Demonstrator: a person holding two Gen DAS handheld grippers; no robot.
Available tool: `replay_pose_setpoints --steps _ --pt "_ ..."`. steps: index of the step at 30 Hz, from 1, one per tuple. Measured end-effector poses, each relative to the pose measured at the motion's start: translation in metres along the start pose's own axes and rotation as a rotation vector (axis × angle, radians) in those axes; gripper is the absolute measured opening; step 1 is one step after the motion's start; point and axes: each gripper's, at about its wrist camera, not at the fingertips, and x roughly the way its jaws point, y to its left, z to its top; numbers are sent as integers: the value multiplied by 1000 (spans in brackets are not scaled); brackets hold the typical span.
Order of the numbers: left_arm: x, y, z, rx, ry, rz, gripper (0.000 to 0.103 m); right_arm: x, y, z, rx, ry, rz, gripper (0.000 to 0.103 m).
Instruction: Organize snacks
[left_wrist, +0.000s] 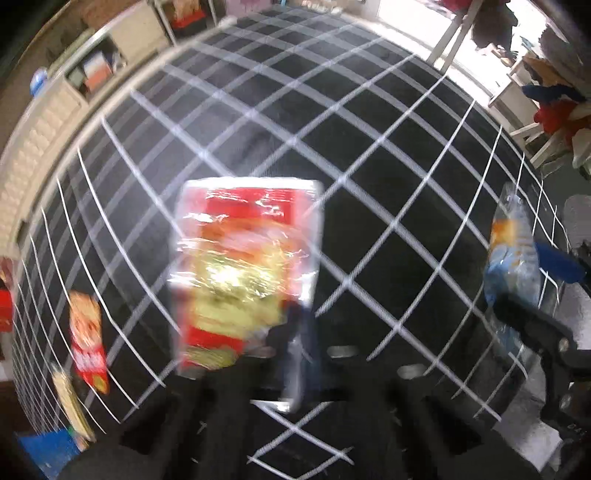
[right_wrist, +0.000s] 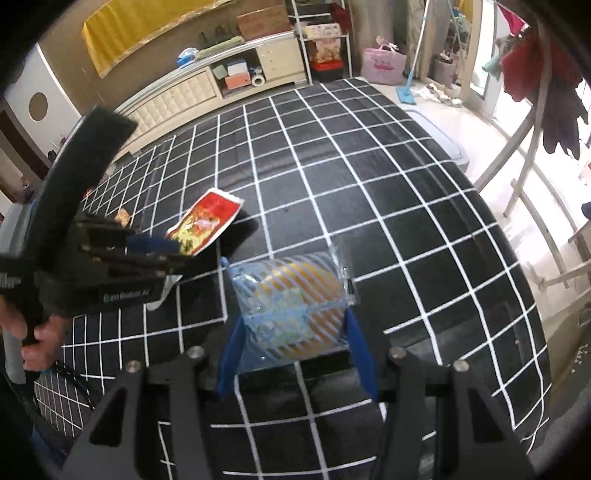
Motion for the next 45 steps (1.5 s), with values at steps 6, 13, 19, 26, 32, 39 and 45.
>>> replay_pose_setpoints --steps 6,13,19,26,32,39,45 --pt "10 22 -23 -47 -15 -30 0 -2 16 -2 -39 -1 -7 58" --pt "-7 31 -50 -52 -97 -65 0 5 25 1 -43 14 9 58" --pt "-42 60 -69 -124 -178 -72 0 -5 51 12 -73 1 32 58" --pt "-114 94 -117 -208 -266 -36 0 -36 111 17 -153 -42 73 58" --pt "-173 131 -183 -292 -332 42 0 -64 190 10 -250 -76 135 58" --pt "-228 180 -263 -420 -379 124 0 -93 282 -4 -362 -95 223 58" --pt "-253 226 -334 -553 -388 171 0 -107 361 -24 -467 -91 294 58"
